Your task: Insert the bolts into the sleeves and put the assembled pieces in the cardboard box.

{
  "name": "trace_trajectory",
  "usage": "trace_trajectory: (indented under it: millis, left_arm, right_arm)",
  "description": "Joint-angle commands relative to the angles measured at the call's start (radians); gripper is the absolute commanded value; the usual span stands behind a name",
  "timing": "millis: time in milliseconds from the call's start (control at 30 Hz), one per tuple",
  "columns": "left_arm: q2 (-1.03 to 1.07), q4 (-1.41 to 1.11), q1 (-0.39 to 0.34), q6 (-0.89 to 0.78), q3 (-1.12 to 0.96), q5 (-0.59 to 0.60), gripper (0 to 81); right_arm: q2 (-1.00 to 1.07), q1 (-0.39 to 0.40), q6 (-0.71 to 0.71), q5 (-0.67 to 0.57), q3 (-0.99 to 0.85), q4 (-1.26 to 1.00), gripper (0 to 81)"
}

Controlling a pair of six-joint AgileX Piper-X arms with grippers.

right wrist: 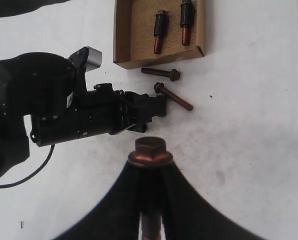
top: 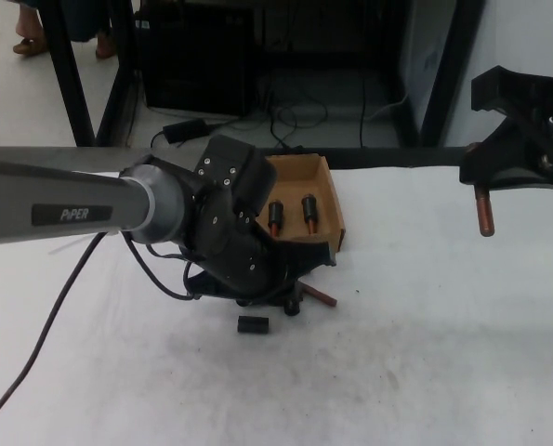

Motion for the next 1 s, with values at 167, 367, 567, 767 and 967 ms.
trace_trajectory:
  millis: [167,367,567,767,967]
  left_arm:
    - [0.047,0.026,0.001,0.009,-0.001,-0.022,23.1]
    - [0.056,0.044,-0.002,0.007,-0.001,-0.009,20.2]
    - [0.061,0.12,-0.016,0.079,-0.001,-0.022,0.9]
    - [0.058,0.124,-0.021,0.103,-0.001,0.055,0.9]
    - [0.007,0.216,-0.021,0.138,-0.001,0.102,0.9]
  right_arm:
    - [-0.019,-0.004,-0.008,-0.011,-0.003,0.004,0.0]
    - [-0.019,-0.004,-0.008,-0.011,-0.003,0.004,0.0]
    - [-0.025,-0.004,-0.005,-0.011,-0.003,0.004,0.0]
    - [-0.032,-0.004,-0.005,-0.011,-0.003,0.004,0.0]
    - [-0.032,-0.004,0.009,-0.013,-0.003,0.004,0.0]
